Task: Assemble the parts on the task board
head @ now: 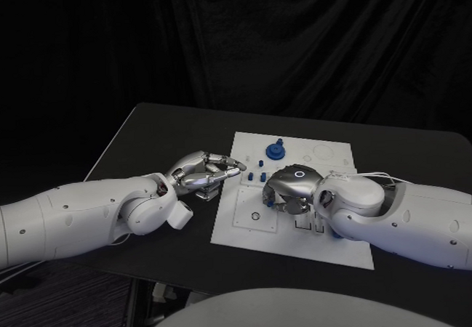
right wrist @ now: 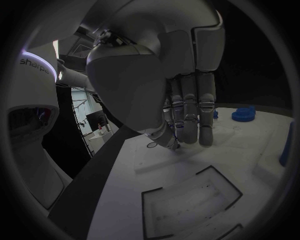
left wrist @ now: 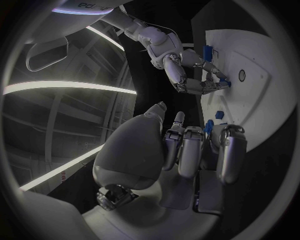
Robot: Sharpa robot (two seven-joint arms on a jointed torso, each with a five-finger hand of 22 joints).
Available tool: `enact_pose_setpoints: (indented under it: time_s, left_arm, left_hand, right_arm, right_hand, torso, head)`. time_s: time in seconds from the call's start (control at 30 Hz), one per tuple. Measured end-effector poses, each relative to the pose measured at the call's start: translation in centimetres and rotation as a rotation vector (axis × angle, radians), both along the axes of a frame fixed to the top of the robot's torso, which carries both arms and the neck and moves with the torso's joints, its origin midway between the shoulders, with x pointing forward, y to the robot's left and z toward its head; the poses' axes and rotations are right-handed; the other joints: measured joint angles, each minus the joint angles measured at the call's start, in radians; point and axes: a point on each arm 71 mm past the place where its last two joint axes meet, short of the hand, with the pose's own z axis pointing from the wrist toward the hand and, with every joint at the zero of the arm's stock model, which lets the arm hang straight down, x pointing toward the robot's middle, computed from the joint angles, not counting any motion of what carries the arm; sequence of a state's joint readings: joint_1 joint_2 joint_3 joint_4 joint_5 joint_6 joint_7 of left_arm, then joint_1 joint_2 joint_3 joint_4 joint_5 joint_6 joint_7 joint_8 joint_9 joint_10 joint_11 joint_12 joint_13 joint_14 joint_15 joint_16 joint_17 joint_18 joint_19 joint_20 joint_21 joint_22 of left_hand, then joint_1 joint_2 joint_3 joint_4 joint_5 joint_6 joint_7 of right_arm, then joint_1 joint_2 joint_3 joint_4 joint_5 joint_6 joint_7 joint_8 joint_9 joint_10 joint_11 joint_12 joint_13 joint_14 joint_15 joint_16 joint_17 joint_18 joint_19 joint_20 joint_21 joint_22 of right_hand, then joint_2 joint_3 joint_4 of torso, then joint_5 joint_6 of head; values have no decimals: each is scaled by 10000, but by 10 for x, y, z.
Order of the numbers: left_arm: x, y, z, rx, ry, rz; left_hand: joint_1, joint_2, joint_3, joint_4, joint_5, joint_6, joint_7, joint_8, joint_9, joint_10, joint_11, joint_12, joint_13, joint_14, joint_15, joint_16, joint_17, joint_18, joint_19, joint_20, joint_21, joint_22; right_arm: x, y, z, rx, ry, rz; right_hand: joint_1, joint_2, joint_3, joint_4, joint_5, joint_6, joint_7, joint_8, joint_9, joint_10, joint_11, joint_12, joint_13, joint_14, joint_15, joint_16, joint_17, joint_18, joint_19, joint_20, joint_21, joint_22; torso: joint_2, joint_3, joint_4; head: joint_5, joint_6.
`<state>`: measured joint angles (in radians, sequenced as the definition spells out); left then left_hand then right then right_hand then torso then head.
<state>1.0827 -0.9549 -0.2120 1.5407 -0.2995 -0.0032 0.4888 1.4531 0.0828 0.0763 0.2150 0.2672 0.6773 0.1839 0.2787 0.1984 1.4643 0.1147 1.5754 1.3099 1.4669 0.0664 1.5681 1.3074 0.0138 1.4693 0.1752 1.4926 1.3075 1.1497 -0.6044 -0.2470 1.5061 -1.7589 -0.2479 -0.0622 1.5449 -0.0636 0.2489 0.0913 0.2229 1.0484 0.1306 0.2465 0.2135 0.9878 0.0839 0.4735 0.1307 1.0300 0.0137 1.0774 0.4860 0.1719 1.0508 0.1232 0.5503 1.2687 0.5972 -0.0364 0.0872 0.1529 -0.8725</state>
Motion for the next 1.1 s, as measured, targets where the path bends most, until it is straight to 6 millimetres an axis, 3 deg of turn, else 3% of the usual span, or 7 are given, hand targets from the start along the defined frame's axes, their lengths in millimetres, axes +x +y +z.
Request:
enact_pose_setpoints:
  time_s: [0.17,0.37,0.47,0.53,0.67,0.93,1.1]
  left_arm:
    - [0,0,0,3,13,-11]
    - [0,0,-1,-3,35,-40]
    - [0,0,-1,-7,45,-52]
    - [0,0,-1,-6,51,-55]
    - [0,0,-1,-1,64,-60]
    - [0,1,-1,23,82,-40]
    - [0,2,-1,39,93,-24]
  left_hand:
    - [0,0,0,0,0,0,0,0,-12,0,0,1,0,0,0,0,0,0,0,0,0,0]
    - [-1,-1,0,0,0,-1,0,0,-11,0,0,2,0,0,0,0,0,0,0,0,0,-1]
    - [-1,-1,0,0,0,-1,0,0,-11,0,0,6,0,0,0,0,0,0,0,0,0,-1]
    - [-1,-1,0,0,0,-1,0,0,-11,0,0,7,1,0,0,0,0,0,0,-1,0,-1]
    - [-2,-2,0,0,0,0,0,0,-11,0,0,7,1,0,0,0,0,0,0,0,1,-1]
    - [-6,-6,0,0,0,-1,0,0,-25,0,0,8,4,0,0,0,0,0,-1,-1,1,-1]
    - [-6,-7,0,0,0,-1,0,0,-25,0,0,8,6,0,0,0,0,0,-1,-1,1,-1]
  right_arm:
    - [0,0,-2,-121,80,-33]
    - [1,-1,-5,-310,193,-102]
    - [2,0,-5,-353,220,-101]
    - [2,-1,-5,-376,228,-120]
    - [3,-1,-5,-353,210,-145]
    - [2,-11,-4,-64,85,-237]
    - [1,-16,2,295,-41,-250]
  right_hand:
    - [-152,-148,60,60,1,-438,216,-434,-109,-295,180,-251,-103,-129,129,0,-36,0,0,0,-165,-36]
    - [-431,-427,108,108,-198,-1605,596,-1320,-596,-1363,531,-407,-92,-460,459,-49,-49,-1,-178,302,-454,-102]
    - [-558,-443,-37,68,-355,-2367,323,-1728,-870,-2382,761,-509,-107,-664,664,-49,-49,1,-287,475,-667,-159]
    - [-635,-364,-285,18,-440,-3262,123,-1825,-1117,-3183,887,-304,-12,-808,808,42,-40,1,-340,628,-839,-204]
    - [-633,-363,-573,-47,-514,-4122,-136,-1839,-1350,-4046,985,46,118,-964,888,153,-37,0,-350,696,-993,-227]
    - [-568,-301,-684,-102,-484,-4160,-162,-1839,-1404,-4541,1004,497,213,-1055,910,202,-75,-1,-377,735,-1065,-227]
    - [-405,-138,-662,-201,-337,-3139,-41,-1514,-1299,-4423,961,1105,330,-1055,910,301,-135,0,-285,752,-1065,-135]
  torso:
    - [-1,0,0]
    - [-2,5,-2]
    - [-2,5,-3]
    - [-2,5,-4]
    - [-2,4,-6]
    - [0,7,-6]
    - [-2,8,-6]
  head:
    - [-4,0]
    - [-7,0]
    - [0,0]
    - [1,0]
    - [10,0]
    - [-16,0]
    - [-40,0]
